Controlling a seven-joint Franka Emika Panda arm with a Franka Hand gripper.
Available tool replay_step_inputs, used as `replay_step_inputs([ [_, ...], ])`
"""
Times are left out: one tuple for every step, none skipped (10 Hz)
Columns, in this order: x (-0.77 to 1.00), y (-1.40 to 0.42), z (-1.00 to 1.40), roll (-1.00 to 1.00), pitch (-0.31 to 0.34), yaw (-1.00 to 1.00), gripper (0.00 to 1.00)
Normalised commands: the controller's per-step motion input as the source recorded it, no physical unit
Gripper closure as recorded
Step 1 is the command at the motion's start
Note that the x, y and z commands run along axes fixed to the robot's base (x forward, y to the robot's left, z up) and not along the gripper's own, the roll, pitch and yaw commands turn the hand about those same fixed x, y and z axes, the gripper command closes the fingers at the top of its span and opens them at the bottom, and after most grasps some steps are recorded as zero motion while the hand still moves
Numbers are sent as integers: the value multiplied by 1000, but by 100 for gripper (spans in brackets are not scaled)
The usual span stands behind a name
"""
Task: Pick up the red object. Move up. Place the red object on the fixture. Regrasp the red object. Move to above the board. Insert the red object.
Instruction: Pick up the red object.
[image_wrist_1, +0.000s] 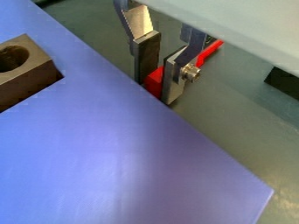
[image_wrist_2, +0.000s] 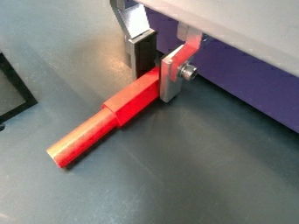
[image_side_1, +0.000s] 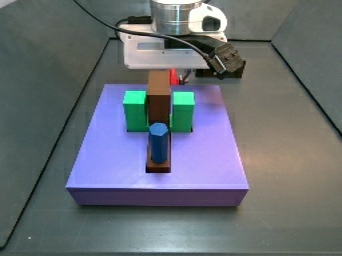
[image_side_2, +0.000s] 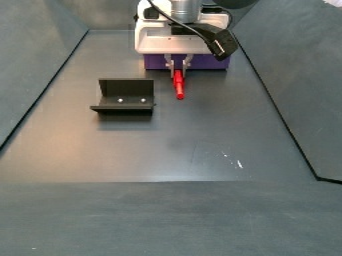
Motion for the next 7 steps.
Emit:
replay_step_inputs([
  [0,0,0,0,0,0,100],
  [0,0,0,0,0,0,100],
  [0,0,0,0,0,0,100],
  [0,0,0,0,0,0,100],
  [0,0,0,0,0,0,100],
  [0,0,0,0,0,0,100],
  [0,0,0,0,0,0,100],
])
